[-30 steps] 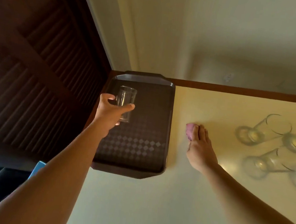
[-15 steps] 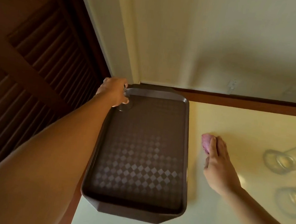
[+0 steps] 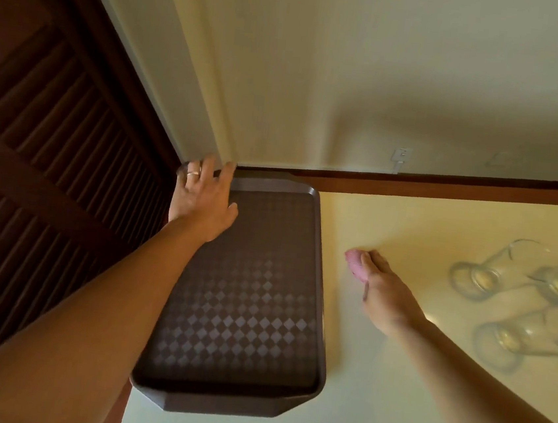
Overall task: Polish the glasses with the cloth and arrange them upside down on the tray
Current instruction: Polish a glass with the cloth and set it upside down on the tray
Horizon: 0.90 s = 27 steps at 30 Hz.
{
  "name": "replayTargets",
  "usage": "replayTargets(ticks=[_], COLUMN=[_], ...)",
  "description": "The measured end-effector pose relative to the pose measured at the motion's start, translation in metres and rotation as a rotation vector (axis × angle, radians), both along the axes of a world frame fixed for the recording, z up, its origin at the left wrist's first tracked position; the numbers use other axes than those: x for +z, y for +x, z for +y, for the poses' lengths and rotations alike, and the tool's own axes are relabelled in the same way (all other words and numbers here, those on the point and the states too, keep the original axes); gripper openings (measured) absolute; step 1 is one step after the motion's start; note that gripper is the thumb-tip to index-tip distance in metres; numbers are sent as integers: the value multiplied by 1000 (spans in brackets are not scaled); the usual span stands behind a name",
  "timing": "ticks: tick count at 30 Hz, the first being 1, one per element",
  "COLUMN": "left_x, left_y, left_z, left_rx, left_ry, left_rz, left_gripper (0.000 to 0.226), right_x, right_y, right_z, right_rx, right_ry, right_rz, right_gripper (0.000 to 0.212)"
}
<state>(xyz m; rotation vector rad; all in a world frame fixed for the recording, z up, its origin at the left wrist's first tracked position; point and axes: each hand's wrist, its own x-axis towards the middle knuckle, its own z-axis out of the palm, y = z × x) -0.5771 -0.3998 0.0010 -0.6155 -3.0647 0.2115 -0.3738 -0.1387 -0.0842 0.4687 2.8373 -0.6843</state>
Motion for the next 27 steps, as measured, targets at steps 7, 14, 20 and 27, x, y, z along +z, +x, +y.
replayTargets(ticks=[7, 14, 20, 27], left_x=[-13, -39, -58, -64], left_y=[164, 285, 310, 315], left_z=[107, 238, 311, 326], left_rx=[-217, -147, -115, -83], left_ry=[591, 785, 966, 1044], left_rz=[-421, -719, -849, -808], left_gripper=[35, 52, 92, 63], right_x=[30, 40, 56, 61], right_y=[81, 215, 275, 275], right_z=[7, 73, 117, 105], right_rx=[-373, -786, -946, -948], right_ry=[-755, -967, -1066, -1165], right_rz=[170, 182, 317, 573], right_gripper=[62, 44, 29, 42])
